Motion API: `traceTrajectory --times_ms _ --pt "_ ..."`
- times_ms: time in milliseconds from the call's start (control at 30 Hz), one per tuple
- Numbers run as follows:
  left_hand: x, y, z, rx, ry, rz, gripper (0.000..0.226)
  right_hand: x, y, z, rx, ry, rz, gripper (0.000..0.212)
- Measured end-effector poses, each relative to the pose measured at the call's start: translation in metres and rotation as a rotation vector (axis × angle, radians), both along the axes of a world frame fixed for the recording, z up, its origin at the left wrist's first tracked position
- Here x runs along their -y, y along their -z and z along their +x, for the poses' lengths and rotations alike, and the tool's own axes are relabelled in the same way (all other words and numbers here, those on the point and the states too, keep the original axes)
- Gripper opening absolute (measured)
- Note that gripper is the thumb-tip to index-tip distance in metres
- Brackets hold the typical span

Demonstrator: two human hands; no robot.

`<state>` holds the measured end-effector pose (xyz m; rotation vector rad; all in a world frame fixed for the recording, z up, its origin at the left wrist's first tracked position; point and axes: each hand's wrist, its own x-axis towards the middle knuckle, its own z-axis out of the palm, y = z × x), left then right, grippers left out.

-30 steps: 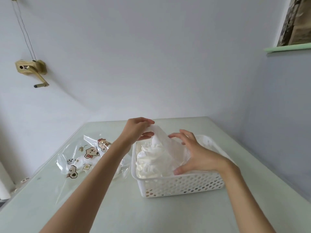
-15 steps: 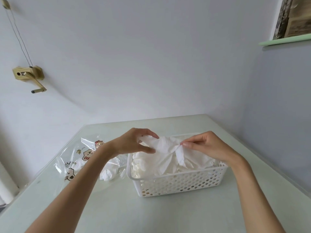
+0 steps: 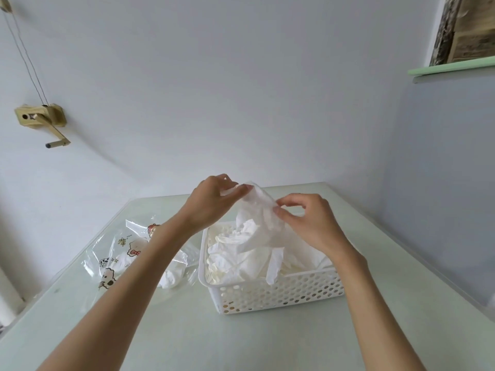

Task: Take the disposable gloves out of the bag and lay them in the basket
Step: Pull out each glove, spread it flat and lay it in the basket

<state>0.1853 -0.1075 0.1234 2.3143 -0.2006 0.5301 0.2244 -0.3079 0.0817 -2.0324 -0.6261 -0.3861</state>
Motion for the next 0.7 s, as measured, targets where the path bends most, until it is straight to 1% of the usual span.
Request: traceTrajectory --times_ms 33,67,133,200,233,300,367,433,467,533,567,633,667,700 --pt "0.0 -0.002 -0.001 0.002 -0.003 0.004 0.029 0.003 -0.002 0.002 0.017 0.026 0.075 0.006" --pt "0.0 -0.004 -0.002 0.003 -0.009 0.015 0.028 0.007 -0.004 0.003 0.008 0.028 0.161 0.007" --pt "0.0 -0.004 -0.003 0.013 -0.031 0.08 0.026 0.011 -0.009 0.002 -0.07 -0.014 0.335 0.012" --pt "0.0 -0.001 -0.001 0.018 -0.028 0.109 0.023 0.011 -0.014 0.001 -0.147 -0.029 0.437 0.015" --pt "0.001 0.0 0.0 0.018 -0.012 0.091 0.026 0.01 -0.015 0.001 -0.169 -0.022 0.456 0.016" --pt "0.005 0.0 -0.001 0.017 0.053 0.007 0.039 0.012 -0.019 0.0 -0.17 0.004 0.443 0.018" --pt "0.012 0.002 -0.004 -0.008 0.081 -0.117 0.051 0.017 -0.024 0.0 -0.128 0.032 0.4 0.018" --pt "0.013 0.005 -0.007 -0.07 0.085 -0.268 0.05 0.023 -0.031 0.0 -0.104 0.034 0.376 0.015" --pt "0.012 0.007 -0.008 -0.113 0.109 -0.351 0.049 0.025 -0.035 -0.001 -0.091 0.028 0.371 0.02" --pt "0.009 0.012 -0.012 -0.179 0.142 -0.469 0.048 0.024 -0.042 -0.006 -0.057 0.003 0.355 0.036" --pt "0.007 0.012 -0.015 -0.177 0.108 -0.557 0.043 0.021 -0.046 -0.009 -0.035 -0.005 0.34 0.041" --pt "0.002 0.006 -0.022 -0.126 -0.041 -0.74 0.028 0.01 -0.051 -0.018 -0.008 -0.007 0.299 0.043" --pt "-0.002 0.003 -0.026 -0.1 -0.102 -0.776 0.024 0.003 -0.052 -0.021 -0.006 -0.001 0.28 0.041" --pt "-0.009 0.0 -0.029 -0.096 -0.139 -0.754 0.026 -0.002 -0.053 -0.023 -0.006 0.002 0.264 0.04"
